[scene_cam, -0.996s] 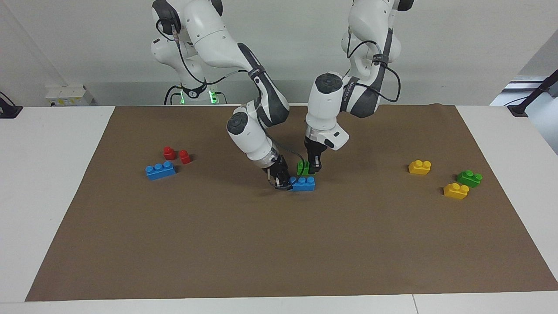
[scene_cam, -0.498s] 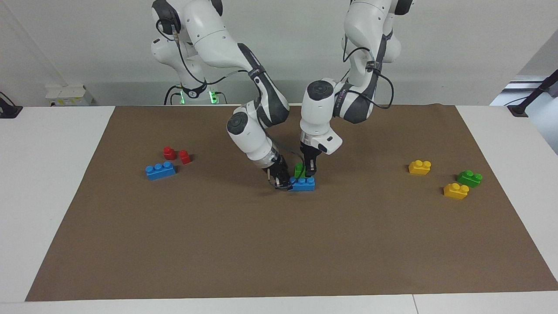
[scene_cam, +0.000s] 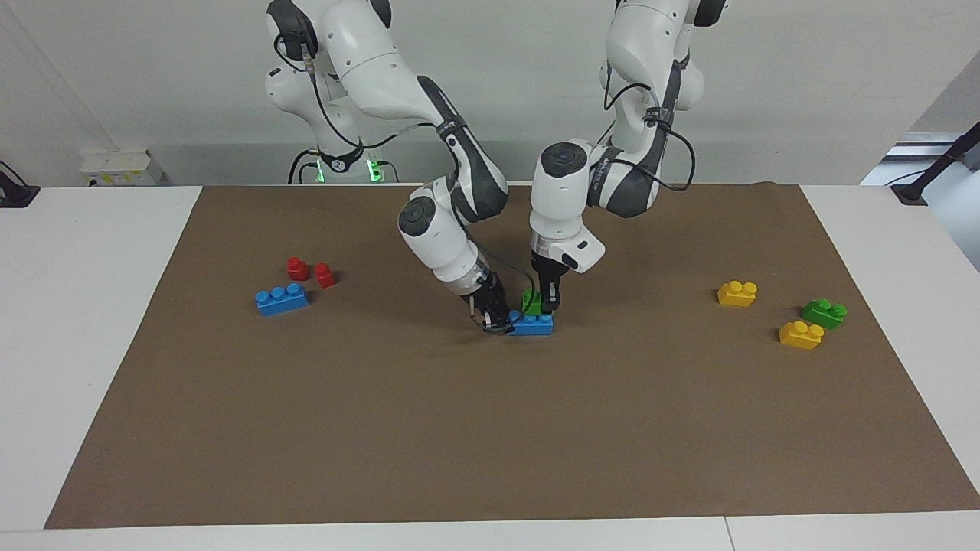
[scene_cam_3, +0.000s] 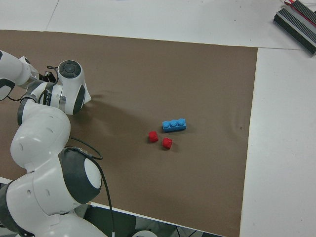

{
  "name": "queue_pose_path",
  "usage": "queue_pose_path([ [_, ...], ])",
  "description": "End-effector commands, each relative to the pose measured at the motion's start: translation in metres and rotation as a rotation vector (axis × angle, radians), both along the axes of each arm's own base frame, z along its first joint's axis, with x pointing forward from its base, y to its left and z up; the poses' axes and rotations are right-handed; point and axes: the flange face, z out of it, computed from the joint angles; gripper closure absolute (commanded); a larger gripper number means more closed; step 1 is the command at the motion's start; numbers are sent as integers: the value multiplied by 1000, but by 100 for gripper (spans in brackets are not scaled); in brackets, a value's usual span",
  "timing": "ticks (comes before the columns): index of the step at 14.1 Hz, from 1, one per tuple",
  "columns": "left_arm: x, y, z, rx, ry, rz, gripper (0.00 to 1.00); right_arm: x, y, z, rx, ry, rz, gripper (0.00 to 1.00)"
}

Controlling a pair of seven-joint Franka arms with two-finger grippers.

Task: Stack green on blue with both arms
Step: 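Press the green brick onto the blue brick between both grippers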

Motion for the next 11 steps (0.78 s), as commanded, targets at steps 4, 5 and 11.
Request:
queue_pose_path([
  [4, 3, -2, -20, 5, -12, 18, 100, -5, -3, -4, 3, -8, -7, 100],
  [5, 4, -2, -21, 1, -19, 19, 100, -5, -3, -4, 3, -8, -7, 100],
  [11, 7, 1, -28, 16, -22, 14, 100, -5, -4, -4, 3, -9, -9, 100],
])
